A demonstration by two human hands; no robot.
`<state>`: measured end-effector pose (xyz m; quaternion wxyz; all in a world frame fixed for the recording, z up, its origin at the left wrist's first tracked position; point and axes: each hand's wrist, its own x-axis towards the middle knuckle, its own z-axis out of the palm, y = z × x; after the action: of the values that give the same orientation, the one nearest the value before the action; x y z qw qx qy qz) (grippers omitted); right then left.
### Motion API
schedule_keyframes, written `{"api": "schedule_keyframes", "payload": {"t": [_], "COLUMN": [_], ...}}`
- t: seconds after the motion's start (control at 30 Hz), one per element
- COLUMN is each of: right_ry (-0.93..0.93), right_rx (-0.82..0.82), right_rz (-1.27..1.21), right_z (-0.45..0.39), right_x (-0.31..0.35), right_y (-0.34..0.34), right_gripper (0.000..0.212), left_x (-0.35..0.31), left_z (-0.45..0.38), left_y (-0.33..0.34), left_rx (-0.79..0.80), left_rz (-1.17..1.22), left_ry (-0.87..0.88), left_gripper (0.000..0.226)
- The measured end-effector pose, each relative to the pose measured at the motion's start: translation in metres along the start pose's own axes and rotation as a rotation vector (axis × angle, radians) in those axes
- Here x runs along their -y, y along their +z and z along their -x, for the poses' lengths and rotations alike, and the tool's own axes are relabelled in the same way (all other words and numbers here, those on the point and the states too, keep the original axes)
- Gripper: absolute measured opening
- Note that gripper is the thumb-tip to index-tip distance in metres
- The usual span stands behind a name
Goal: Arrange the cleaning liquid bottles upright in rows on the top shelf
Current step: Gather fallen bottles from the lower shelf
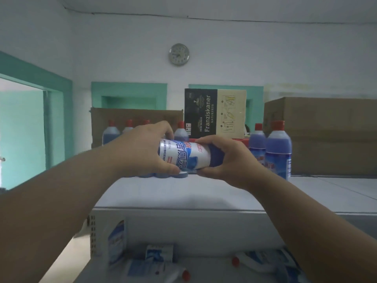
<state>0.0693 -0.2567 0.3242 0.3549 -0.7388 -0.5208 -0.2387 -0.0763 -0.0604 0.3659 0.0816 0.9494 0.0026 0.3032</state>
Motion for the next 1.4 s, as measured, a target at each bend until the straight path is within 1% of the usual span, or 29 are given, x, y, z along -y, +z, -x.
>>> {"api": "schedule_keyframes", "payload": {"t": [0.07, 0.13, 0.17, 0.23, 0.3, 0.37, 0.43, 0.5, 0.57, 0.67, 0.73, 0.8, 0.83, 0.9, 0.97, 1.03, 1.13, 1.23, 1.33, 1.4], "right_ry": [-0.061, -0.039, 0.010, 0.102, 0.183, 0.267, 0.374, 0.494, 0.544, 0.517, 0.518, 0.526, 0.531, 0.525, 0.525, 0.539, 0.535, 0.501, 0.465, 0.446], "right_rx": [-0.192, -0.428, -0.506, -0.566, -0.550, -0.502, -0.442, -0.416, -0.392, -0.344, -0.315, -0.239, -0.194, -0.128, -0.124, -0.125, -0.124, -0.129, -0.060, -0.014], "right_rz": [0.161, 0.287, 0.289, 0.198, 0.020, -0.315, -0.634, -0.766, -0.768, -0.662, -0.690, -0.768, -0.808, -0.825, -0.794, -0.768, -0.757, -0.727, -0.703, -0.610], "right_z": [-0.003, -0.006, -0.007, -0.011, -0.015, -0.020, -0.029, -0.039, -0.047, -0.049, -0.048, -0.048, -0.049, -0.052, -0.057, -0.062, -0.066, -0.070, -0.080, -0.094], "right_x": [0.004, 0.009, 0.014, 0.025, 0.039, 0.052, 0.063, 0.067, 0.067, 0.060, 0.055, 0.049, 0.046, 0.040, 0.034, 0.029, 0.020, 0.019, 0.030, 0.043], "right_y": [0.015, 0.036, 0.046, 0.064, 0.076, 0.082, 0.083, 0.079, 0.072, 0.063, 0.057, 0.050, 0.048, 0.044, 0.045, 0.051, 0.063, 0.074, 0.090, 0.104], "right_gripper": [0.059, 0.057, 0.056, 0.054, 0.055, 0.057, 0.060, 0.062, 0.057, 0.052, 0.052, 0.057, 0.059, 0.055, 0.050, 0.050, 0.052, 0.055, 0.059, 0.069], "left_x": [0.018, 0.032, 0.037, 0.041, 0.039, 0.035, 0.031, 0.028, 0.028, 0.031, 0.036, 0.038, 0.038, 0.037, 0.036, 0.036, 0.040, 0.052, 0.077, 0.098], "left_z": [0.004, 0.009, 0.012, 0.017, 0.021, 0.025, 0.028, 0.029, 0.026, 0.018, 0.012, 0.010, 0.009, 0.007, 0.004, 0.002, -0.001, 0.002, 0.009, 0.013], "left_y": [0.008, 0.020, 0.028, 0.045, 0.058, 0.066, 0.070, 0.072, 0.074, 0.070, 0.071, 0.072, 0.074, 0.081, 0.089, 0.096, 0.098, 0.091, 0.085, 0.078], "left_rx": [-0.073, -0.168, -0.212, -0.295, -0.372, -0.421, -0.422, -0.374, -0.280, -0.080, 0.066, 0.174, 0.187, 0.153, 0.110, 0.116, 0.172, 0.215, 0.186, 0.177], "left_rz": [0.131, 0.329, 0.411, 0.554, 0.683, 0.789, 0.897, 0.976, 0.973, 0.897, 0.923, 0.952, 0.931, 0.855, 0.822, 0.814, 0.819, 0.768, 0.732, 0.737], "left_ry": [-0.065, -0.160, -0.195, -0.241, -0.277, -0.291, -0.300, -0.303, -0.285, -0.261, -0.245, -0.237, -0.233, -0.248, -0.283, -0.317, -0.340, -0.305, -0.316, -0.332], "left_gripper": [0.056, 0.049, 0.047, 0.046, 0.051, 0.054, 0.062, 0.068, 0.063, 0.057, 0.045, 0.033, 0.034, 0.041, 0.047, 0.048, 0.047, 0.037, 0.034, 0.032]}}
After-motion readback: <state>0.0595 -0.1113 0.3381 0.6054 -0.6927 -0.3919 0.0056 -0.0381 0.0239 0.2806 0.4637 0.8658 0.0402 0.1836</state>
